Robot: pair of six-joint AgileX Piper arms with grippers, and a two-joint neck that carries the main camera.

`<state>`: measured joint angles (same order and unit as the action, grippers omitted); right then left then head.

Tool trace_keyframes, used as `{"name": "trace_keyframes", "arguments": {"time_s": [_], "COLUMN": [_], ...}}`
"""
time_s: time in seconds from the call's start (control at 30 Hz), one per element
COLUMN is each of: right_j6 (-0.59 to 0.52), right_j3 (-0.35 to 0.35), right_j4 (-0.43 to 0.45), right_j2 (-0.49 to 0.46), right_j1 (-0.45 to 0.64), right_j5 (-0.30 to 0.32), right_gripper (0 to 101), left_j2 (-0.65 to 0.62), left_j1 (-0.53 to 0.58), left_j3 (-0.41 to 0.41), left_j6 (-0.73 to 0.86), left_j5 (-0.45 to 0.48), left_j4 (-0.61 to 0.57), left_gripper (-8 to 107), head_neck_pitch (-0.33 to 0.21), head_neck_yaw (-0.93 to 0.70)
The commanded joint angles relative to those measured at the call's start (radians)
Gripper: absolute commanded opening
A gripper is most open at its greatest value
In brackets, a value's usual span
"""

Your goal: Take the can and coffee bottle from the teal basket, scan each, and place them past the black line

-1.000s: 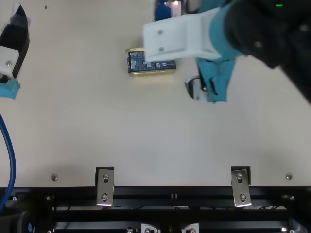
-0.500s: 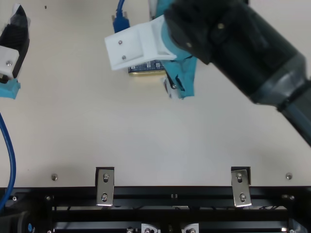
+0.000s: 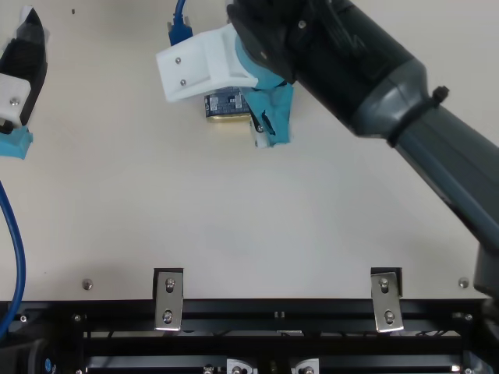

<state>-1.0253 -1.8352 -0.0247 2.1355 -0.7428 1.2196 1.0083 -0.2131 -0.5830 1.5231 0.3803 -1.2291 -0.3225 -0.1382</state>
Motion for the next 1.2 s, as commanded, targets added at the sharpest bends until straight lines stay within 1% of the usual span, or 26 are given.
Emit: {"name": "trace_keyframes", "arguments": {"time_s": [0.0,0.2,0.23,0.27,0.37,0.5,0.63,0.8,0.97,1.17], "right_j6": [0.005,0.043,0.048,0.055,0.083,0.119,0.147,0.202,0.279,0.368], "right_j3": [-0.001,-0.011,-0.012,-0.014,-0.026,-0.035,-0.016,0.039,0.101,0.216], "right_j4": [-0.003,-0.027,-0.035,-0.042,-0.056,-0.076,-0.085,-0.075,-0.047,-0.007], "right_j2": [0.01,0.034,0.036,0.037,0.029,-0.008,-0.064,-0.133,-0.204,-0.32], "right_j1": [0.002,0.007,0.008,0.009,0.015,0.023,0.037,0.078,0.147,0.263], "right_j5": [0.0,0.0,0.0,0.0,0.0,0.0,0.0,0.0,0.0,0.0], "right_gripper": [101,101,26,0,0,0,0,0,0,0], "left_j2": [0.0,0.0,0.0,0.0,0.0,0.0,0.0,0.0,0.0,0.0], "left_j1": [0.0,0.0,0.0,0.0,0.0,0.0,0.0,0.0,0.0,0.0], "left_j3": [0.0,0.0,0.0,0.0,0.0,0.0,0.0,0.0,0.0,0.0], "left_j6": [0.0,0.0,0.0,0.0,0.0,0.0,0.0,0.0,0.0,0.0], "left_j5": [0.0,0.0,0.0,0.0,0.0,0.0,0.0,0.0,0.0,0.0], "left_j4": [0.0,0.0,0.0,0.0,0.0,0.0,0.0,0.0,0.0,0.0], "left_gripper": [90,90,90,90,90,90,90,90,90,90], "head_neck_pitch": [-0.003,-0.003,-0.003,-0.003,-0.003,-0.003,-0.003,0.0,0.001,0.002], "head_neck_yaw": [0.014,0.014,0.014,0.014,0.014,0.014,0.014,0.036,0.108,0.241]}}
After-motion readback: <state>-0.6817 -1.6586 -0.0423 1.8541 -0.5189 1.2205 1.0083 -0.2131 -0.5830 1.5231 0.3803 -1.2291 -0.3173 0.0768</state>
